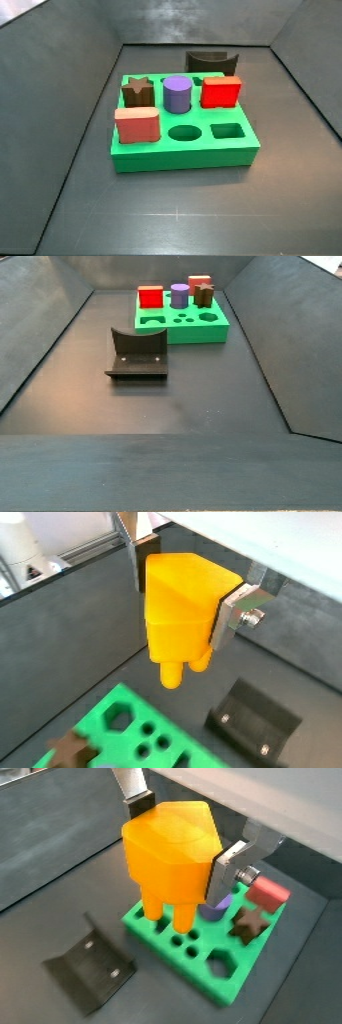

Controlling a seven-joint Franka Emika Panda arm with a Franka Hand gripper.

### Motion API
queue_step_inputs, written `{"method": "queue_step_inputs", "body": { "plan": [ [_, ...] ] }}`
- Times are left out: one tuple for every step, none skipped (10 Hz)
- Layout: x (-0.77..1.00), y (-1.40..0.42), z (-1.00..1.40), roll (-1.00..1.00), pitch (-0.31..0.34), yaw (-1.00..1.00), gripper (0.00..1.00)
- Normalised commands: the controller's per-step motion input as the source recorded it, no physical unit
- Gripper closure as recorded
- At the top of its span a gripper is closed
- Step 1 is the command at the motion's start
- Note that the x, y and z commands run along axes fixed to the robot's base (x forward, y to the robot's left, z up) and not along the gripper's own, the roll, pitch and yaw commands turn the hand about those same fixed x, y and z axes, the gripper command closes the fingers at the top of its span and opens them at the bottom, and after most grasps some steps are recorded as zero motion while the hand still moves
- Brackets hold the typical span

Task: Pick up the 3 prong object. Move up. Move to above the board. Insert the 3 prong object.
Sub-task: Move to above the board.

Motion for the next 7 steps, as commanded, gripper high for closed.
{"method": "queue_step_inputs", "body": {
  "plan": [
    [-0.14,-1.00,0.15,0.01,0.009,0.01,1.00],
    [-0.14,-1.00,0.16,0.00,0.009,0.01,1.00],
    [-0.14,-1.00,0.16,0.00,0.012,0.01,1.00],
    [-0.13,-1.00,0.17,0.00,0.018,0.01,1.00],
    [-0.13,-1.00,0.17,-0.01,0.029,0.01,1.00],
    [-0.10,-0.89,0.18,0.01,0.048,0.01,1.00],
    [-0.06,-0.62,0.14,0.00,0.064,0.01,1.00]
  ]
}}
